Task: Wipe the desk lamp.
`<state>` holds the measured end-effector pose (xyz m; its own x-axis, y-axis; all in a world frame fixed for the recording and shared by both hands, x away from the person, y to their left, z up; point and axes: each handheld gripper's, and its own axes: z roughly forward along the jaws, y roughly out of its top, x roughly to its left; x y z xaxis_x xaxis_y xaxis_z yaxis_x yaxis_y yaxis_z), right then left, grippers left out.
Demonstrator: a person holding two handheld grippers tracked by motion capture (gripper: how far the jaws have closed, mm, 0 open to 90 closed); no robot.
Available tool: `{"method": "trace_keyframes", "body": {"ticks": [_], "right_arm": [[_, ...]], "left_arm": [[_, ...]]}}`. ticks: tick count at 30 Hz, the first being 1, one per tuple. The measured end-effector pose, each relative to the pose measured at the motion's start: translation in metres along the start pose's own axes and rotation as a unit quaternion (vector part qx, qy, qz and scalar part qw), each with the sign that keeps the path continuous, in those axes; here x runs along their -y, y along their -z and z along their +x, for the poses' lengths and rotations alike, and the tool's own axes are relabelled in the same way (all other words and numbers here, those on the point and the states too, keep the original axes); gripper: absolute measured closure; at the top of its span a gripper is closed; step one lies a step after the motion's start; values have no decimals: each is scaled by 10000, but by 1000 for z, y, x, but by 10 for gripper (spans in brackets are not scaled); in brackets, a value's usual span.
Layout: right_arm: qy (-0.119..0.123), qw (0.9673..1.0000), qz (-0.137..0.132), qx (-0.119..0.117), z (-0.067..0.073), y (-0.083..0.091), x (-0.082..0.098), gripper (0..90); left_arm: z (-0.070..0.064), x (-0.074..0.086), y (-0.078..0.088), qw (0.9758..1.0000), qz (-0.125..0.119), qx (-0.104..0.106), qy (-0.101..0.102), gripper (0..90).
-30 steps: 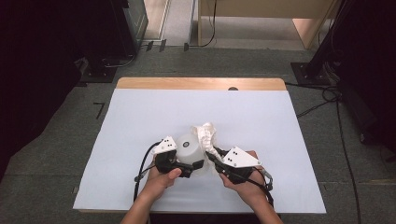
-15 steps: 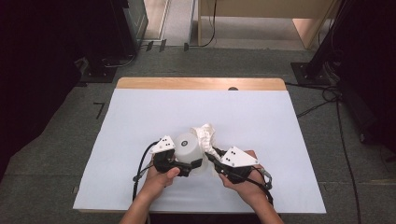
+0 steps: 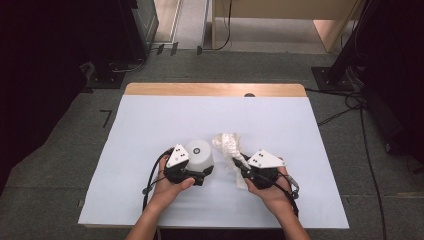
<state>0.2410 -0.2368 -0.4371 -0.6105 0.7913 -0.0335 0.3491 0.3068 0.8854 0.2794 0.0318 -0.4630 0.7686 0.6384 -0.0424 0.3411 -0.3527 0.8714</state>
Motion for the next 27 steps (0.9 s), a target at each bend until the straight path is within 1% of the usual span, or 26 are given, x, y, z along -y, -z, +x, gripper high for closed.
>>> {"method": "trace_keyframes", "body": {"ticks": [1,3,4,5,6,8,10,12,15,16,17,18,19,20,21,22,24,25,26,27], "right_arm": [[-83,9999,-37,50,-4,2,0,751],[-246,9996,-101,112,-9,4,2,751],[-250,9995,-117,132,-11,5,3,751],[-271,9995,-122,143,-12,5,3,751],[-285,9994,-114,147,-12,5,4,751],[-266,9995,-96,151,-13,4,5,751],[-283,9994,-105,143,-13,4,5,751],[-278,9995,-74,121,-13,3,5,750],[-267,9995,-57,134,-13,3,5,750],[-278,9995,-50,134,-13,3,5,750],[-289,9995,-55,137,-13,2,6,750],[-299,9994,-57,144,-13,2,6,750],[-299,9994,-62,150,-13,2,5,750],[-279,9994,-73,167,-14,2,5,750],[-286,9994,-82,169,-14,3,5,750],[-290,9994,-92,161,-13,3,5,750],[-283,9994,-92,152,-13,3,5,750],[-290,9994,-88,146,-12,3,5,750],[-289,9994,-89,144,-12,3,5,750],[-286,9994,-91,146,-12,3,5,750]], "left_arm": [[-1,1,-3,9999,48,-122,-110,82],[-2,3,-8,9995,122,-161,-239,82],[-3,4,-9,9993,148,-187,-273,82],[-4,6,-13,9989,230,-206,-365,81],[-5,7,-13,9989,188,-207,-376,80],[-3,8,-13,9992,201,-197,-283,79],[-3,7,-12,9991,173,-316,-243,62],[-5,7,-11,9988,167,-439,-146,6],[-11,7,-7,9985,54,-536,43,0],[-16,8,-8,9978,33,-638,154,0],[-19,9,-8,9970,60,-741,230,0],[-25,9,-11,9941,106,-1004,391,0],[-28,10,-13,9914,148,-1189,533,0],[-31,10,-15,9895,147,-1301,618,0],[-34,9,-17,9865,167,-1466,713,0],[-37,8,-19,9830,219,-1655,766,0],[-39,7,-23,9784,263,-1826,935,5],[-41,7,-24,9754,279,-1962,964,8],[-41,7,-24,9735,273,-2048,981,13],[-42,7,-25,9728,272,-2074,994,29]]}}
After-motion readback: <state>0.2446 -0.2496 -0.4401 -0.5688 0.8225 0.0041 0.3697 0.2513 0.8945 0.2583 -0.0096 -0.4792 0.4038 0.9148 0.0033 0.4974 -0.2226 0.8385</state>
